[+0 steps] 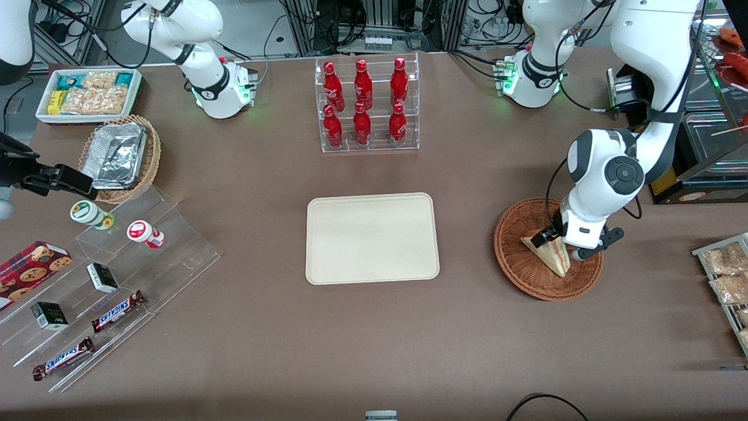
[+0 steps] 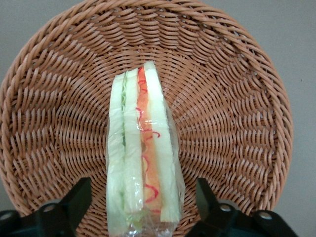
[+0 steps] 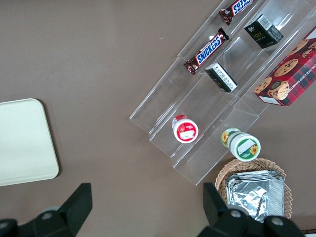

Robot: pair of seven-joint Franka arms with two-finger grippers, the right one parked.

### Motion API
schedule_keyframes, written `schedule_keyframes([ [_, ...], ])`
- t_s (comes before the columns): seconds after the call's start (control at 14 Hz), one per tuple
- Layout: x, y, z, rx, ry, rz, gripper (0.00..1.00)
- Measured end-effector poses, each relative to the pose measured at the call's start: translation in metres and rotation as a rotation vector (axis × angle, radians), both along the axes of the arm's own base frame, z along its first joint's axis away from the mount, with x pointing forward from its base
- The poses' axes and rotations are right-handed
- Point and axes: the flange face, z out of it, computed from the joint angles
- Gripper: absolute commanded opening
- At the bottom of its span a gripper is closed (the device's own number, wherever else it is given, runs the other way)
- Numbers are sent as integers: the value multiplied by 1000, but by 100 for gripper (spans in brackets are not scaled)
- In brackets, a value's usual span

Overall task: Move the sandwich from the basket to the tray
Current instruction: 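Lower the open left gripper around the sandwich and close it, then lift the sandwich out of the basket with the left gripper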

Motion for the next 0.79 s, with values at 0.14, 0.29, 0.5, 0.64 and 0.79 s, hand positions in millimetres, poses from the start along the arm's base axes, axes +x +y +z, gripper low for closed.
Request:
schedule_keyframes([
  [0.14,0,0,-1,-1,-3,1,0],
  [0.29,3,0,2,-2,-14,1,0],
  [0.5,12,0,25,-1,-31,2,0],
  [0.64,22,-2,58,6,-16,0,0],
  [0.79,31,-15,96,10,-9,-19,0],
])
